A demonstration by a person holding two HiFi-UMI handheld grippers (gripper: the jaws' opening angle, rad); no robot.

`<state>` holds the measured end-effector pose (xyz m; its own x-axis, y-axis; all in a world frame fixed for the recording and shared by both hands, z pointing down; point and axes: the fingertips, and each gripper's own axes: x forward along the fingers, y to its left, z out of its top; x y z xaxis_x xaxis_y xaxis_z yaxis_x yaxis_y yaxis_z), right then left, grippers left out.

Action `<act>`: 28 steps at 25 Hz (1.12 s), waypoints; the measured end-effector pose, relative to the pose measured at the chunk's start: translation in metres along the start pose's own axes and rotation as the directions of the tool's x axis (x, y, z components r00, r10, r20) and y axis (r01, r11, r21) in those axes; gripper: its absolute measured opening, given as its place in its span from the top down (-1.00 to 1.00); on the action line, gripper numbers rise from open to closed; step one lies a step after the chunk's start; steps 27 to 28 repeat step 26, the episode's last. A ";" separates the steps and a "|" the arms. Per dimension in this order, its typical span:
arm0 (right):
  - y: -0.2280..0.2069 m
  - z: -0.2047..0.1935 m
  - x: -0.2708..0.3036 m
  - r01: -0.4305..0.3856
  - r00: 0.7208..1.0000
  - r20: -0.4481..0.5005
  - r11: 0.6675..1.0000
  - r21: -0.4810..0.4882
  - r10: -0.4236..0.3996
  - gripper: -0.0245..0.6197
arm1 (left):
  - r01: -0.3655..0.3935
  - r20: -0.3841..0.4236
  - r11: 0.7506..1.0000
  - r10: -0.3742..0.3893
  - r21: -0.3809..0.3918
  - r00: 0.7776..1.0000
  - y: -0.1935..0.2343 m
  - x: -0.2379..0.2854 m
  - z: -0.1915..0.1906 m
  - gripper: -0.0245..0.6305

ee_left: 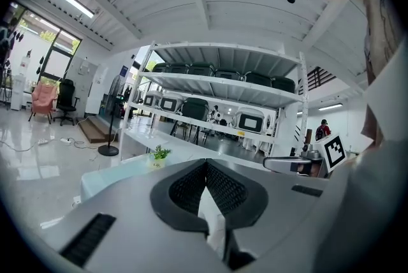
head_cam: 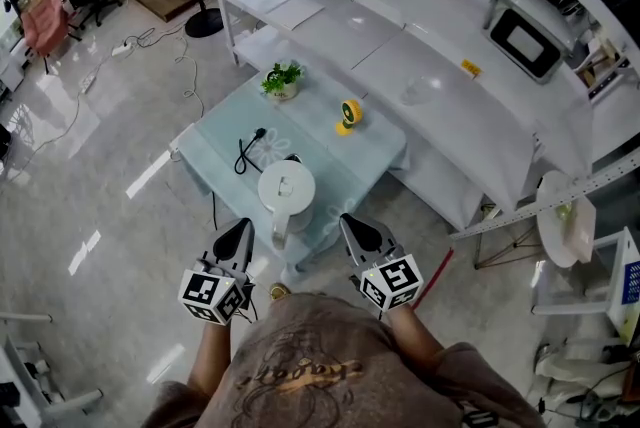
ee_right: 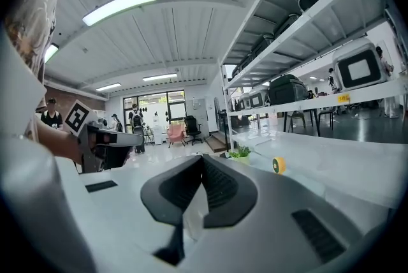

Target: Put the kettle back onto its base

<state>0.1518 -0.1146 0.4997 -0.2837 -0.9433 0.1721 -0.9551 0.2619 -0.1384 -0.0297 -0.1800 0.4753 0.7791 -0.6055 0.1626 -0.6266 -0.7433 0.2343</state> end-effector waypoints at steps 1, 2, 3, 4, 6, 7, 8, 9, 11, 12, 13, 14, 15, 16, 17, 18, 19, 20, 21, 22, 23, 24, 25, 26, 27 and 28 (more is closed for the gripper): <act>0.000 -0.001 0.000 0.003 1.000 0.001 1.000 0.001 -0.003 0.93 | 0.001 0.001 1.000 -0.001 -0.001 1.000 0.000 0.000 0.000 0.86; -0.001 -0.001 0.001 0.006 1.000 0.002 1.000 0.002 -0.006 0.93 | 0.002 0.001 1.000 -0.002 -0.002 1.000 0.000 0.001 -0.001 0.86; -0.001 -0.002 0.001 0.008 1.000 0.001 1.000 0.004 -0.008 0.93 | 0.003 -0.001 1.000 -0.003 -0.002 1.000 0.000 0.001 -0.002 0.86; -0.001 -0.003 0.000 0.011 1.000 0.000 1.000 0.005 -0.011 0.94 | 0.005 -0.002 1.000 -0.005 -0.002 1.000 -0.001 0.002 -0.003 0.86; -0.002 -0.004 -0.001 0.016 1.000 -0.002 1.000 0.006 -0.016 0.94 | 0.007 -0.004 1.000 -0.008 -0.005 1.000 -0.001 0.002 -0.003 0.86; -0.003 -0.003 -0.002 0.018 1.000 -0.004 1.000 0.006 -0.018 0.93 | 0.008 -0.005 1.000 -0.008 -0.006 1.000 -0.001 0.002 -0.003 0.86; -0.003 -0.004 -0.003 0.020 1.000 -0.007 1.000 0.006 -0.020 0.93 | 0.008 -0.005 1.000 -0.008 -0.008 1.000 -0.002 0.001 -0.003 0.86; -0.003 -0.004 -0.004 0.021 1.000 -0.009 1.000 0.005 -0.021 0.93 | 0.008 -0.006 1.000 -0.008 -0.008 1.000 -0.001 0.001 -0.004 0.86; -0.004 -0.006 -0.004 0.021 1.000 -0.012 1.000 0.005 -0.021 0.93 | 0.010 -0.008 1.000 -0.010 -0.006 1.000 0.000 0.001 -0.007 0.86; -0.004 -0.006 -0.004 0.021 1.000 -0.013 1.000 0.005 -0.021 0.93 | 0.012 -0.011 1.000 -0.012 -0.007 1.000 -0.001 0.001 -0.007 0.86; -0.003 -0.006 -0.004 0.021 1.000 -0.015 1.000 0.004 -0.021 0.93 | 0.013 -0.013 1.000 -0.014 -0.009 1.000 -0.001 0.002 -0.007 0.86; -0.003 -0.006 -0.003 0.021 1.000 -0.016 1.000 0.005 -0.021 0.93 | 0.015 -0.016 1.000 -0.015 -0.012 1.000 -0.001 0.002 -0.006 0.86; -0.002 -0.006 -0.003 0.021 1.000 -0.017 1.000 0.005 -0.020 0.93 | 0.016 -0.018 1.000 -0.016 -0.013 1.000 -0.001 0.002 -0.006 0.86; -0.002 -0.006 -0.003 0.020 1.000 -0.018 1.000 0.004 -0.020 0.93 | 0.017 -0.019 1.000 -0.017 -0.014 1.000 -0.001 0.002 -0.007 0.86; -0.002 -0.006 -0.004 0.020 1.000 -0.019 1.000 0.004 -0.020 0.93 | 0.018 -0.020 1.000 -0.018 -0.014 1.000 -0.002 0.002 -0.007 0.86; -0.002 -0.007 -0.004 0.020 1.000 -0.020 1.000 0.004 -0.020 0.93 | 0.019 -0.020 1.000 -0.019 -0.014 1.000 -0.002 0.002 -0.007 0.86; -0.002 -0.007 -0.003 0.020 1.000 -0.020 1.000 0.003 -0.020 0.93 | 0.019 -0.021 1.000 -0.019 -0.014 1.000 -0.001 0.002 -0.007 0.86; -0.002 -0.007 -0.003 0.020 1.000 -0.021 1.000 0.003 -0.020 0.93 | 0.019 -0.022 1.000 -0.019 -0.015 1.000 -0.001 0.002 -0.008 0.86; -0.003 -0.007 -0.003 0.021 1.000 -0.022 1.000 0.002 -0.021 0.93 | 0.018 -0.022 1.000 -0.018 -0.016 1.000 0.000 0.002 -0.008 0.86; -0.003 -0.007 -0.003 0.022 1.000 -0.021 1.000 0.002 -0.022 0.93 | 0.018 -0.023 1.000 -0.018 -0.016 1.000 0.001 0.002 -0.009 0.86; -0.003 -0.007 -0.003 0.024 1.000 -0.021 1.000 0.002 -0.024 0.93 | 0.018 -0.023 1.000 -0.018 -0.016 1.000 0.001 0.002 -0.009 0.86; -0.004 -0.008 -0.003 0.025 0.999 -0.021 1.000 0.001 -0.025 0.93 | 0.018 -0.023 1.000 -0.018 -0.015 1.000 0.002 0.002 -0.009 0.86; -0.004 -0.008 -0.003 0.027 0.999 -0.021 1.000 0.001 -0.027 0.93 | 0.019 -0.022 1.000 -0.019 -0.015 1.000 0.002 0.002 -0.010 0.86; -0.005 -0.009 -0.003 0.028 0.999 -0.021 1.000 0.001 -0.028 0.93 | 0.019 -0.022 1.000 -0.019 -0.015 1.000 0.002 0.002 -0.010 0.86; -0.005 -0.009 -0.003 0.028 0.999 -0.021 1.000 0.001 -0.028 0.93 | 0.019 -0.022 1.000 -0.019 -0.015 1.000 0.002 0.002 -0.010 0.86; -0.005 -0.009 -0.003 0.028 0.999 -0.021 1.000 0.001 -0.028 0.93 | 0.019 -0.022 1.000 -0.019 -0.015 1.000 0.002 0.002 -0.010 0.86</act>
